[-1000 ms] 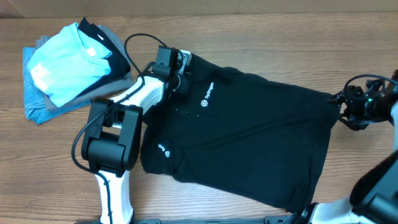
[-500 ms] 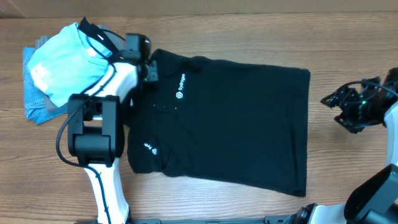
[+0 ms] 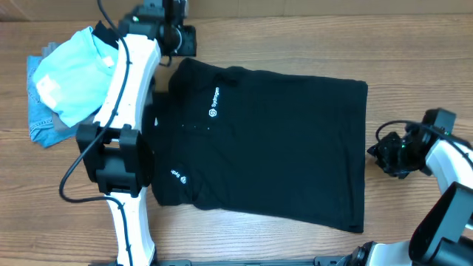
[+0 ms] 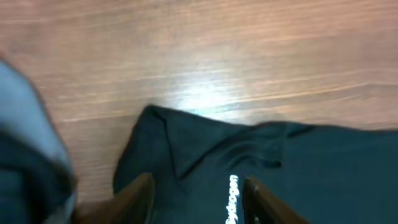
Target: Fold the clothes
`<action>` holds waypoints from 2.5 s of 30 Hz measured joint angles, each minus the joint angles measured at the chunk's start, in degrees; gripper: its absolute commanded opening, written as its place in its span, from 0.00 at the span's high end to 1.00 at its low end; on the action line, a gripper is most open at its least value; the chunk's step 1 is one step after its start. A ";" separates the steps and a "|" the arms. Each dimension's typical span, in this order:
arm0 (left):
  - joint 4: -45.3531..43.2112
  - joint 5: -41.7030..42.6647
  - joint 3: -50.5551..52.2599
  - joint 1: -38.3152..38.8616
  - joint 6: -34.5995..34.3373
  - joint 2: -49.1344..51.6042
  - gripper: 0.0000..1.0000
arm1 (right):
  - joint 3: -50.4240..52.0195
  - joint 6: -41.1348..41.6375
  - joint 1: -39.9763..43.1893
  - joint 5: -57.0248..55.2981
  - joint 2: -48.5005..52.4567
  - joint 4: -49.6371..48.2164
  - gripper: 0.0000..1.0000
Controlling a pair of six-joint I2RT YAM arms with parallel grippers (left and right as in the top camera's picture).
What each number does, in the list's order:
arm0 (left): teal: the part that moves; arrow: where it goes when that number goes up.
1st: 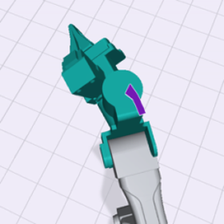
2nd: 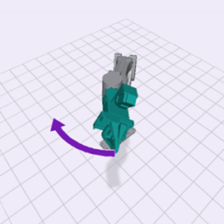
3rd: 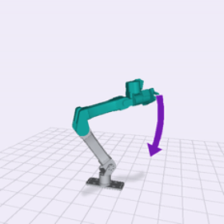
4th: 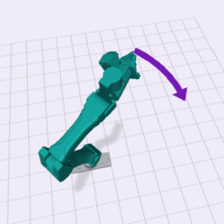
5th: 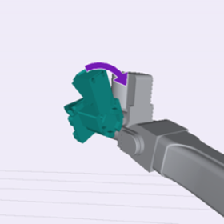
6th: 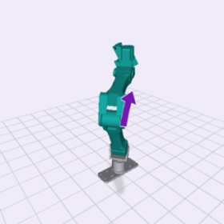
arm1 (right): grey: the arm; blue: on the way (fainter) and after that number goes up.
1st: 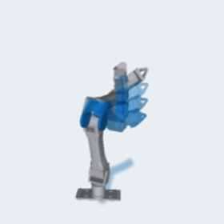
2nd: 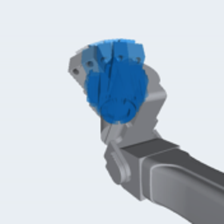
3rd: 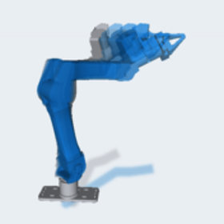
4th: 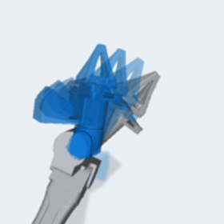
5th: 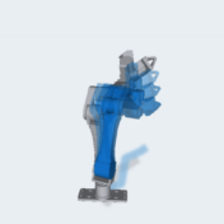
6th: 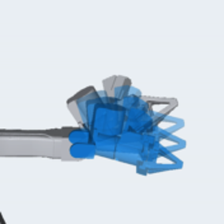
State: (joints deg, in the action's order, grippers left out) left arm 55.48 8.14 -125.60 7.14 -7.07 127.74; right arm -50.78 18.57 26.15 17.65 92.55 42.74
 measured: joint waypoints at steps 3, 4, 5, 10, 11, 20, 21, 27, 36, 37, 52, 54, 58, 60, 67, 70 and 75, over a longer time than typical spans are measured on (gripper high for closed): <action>7.26 0.09 -7.04 -0.04 0.28 -0.09 0.50 | 2.73 0.96 -0.22 0.26 0.31 -4.57 0.48; 9.11 0.07 -8.92 -0.04 0.46 -0.11 0.51 | 3.48 1.40 -0.39 0.37 0.59 -5.60 0.48; 10.97 0.09 -10.78 -0.11 0.76 -0.13 0.50 | 4.33 1.66 -0.74 0.48 0.87 -6.80 0.53; 18.82 0.07 -17.35 -0.11 1.73 -1.31 0.50 | 5.64 2.75 -2.69 1.11 1.75 -11.37 0.96; 19.82 0.07 -17.70 -0.11 2.08 -1.86 0.50 | 5.70 3.04 -2.69 1.05 2.19 -11.89 0.96; 25.57 -2.05 -18.40 -0.11 5.51 -4.96 0.49 | 2.03 7.72 2.05 0.50 5.01 -15.47 0.93; 25.97 -2.34 -18.40 -0.11 5.70 -4.96 0.49 | 0.42 7.30 2.86 0.52 5.35 -15.34 0.91; 27.10 -3.04 -18.43 -0.11 6.05 -4.96 0.48 | -11.08 3.58 5.16 0.79 5.51 -9.60 0.57; 32.28 -7.61 -18.45 -0.11 7.30 -7.41 0.41 | -21.33 -2.03 6.71 6.10 5.22 10.36 0.46; 33.18 -8.26 -18.45 -0.13 7.30 -8.63 0.39 | -21.33 -2.29 6.71 6.19 5.20 11.96 0.46; 40.68 -5.73 -7.19 -0.13 3.58 -17.92 0.37 | -7.96 -3.58 2.54 0.61 8.17 3.28 0.67; 39.43 -4.92 -2.73 -0.13 3.56 -16.52 0.38 | -7.15 -3.61 2.54 0.81 8.90 2.16 0.70; 33.42 -2.97 8.87 -0.13 3.56 -14.67 0.37 | -6.82 -3.58 2.51 1.25 9.33 0.24 0.73; 29.68 -1.66 15.04 -0.13 3.58 -14.47 0.37 | -6.82 -3.52 2.51 1.49 9.33 -0.31 0.82; 12.79 0.94 37.16 -0.09 3.61 -14.43 0.33 | -6.80 -3.58 2.21 1.66 9.33 -3.19 0.96; 6.29 1.33 45.24 0.02 3.58 -14.40 0.32 | -7.69 -3.63 2.36 1.62 9.33 -2.56 0.96; -0.96 1.57 52.92 0.02 3.56 -15.17 0.32 | -15.82 -3.61 3.19 1.53 9.42 1.18 0.96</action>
State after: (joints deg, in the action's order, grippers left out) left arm 54.52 9.72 -72.69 7.16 -3.51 112.57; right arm -66.61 14.96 29.34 19.18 101.97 43.92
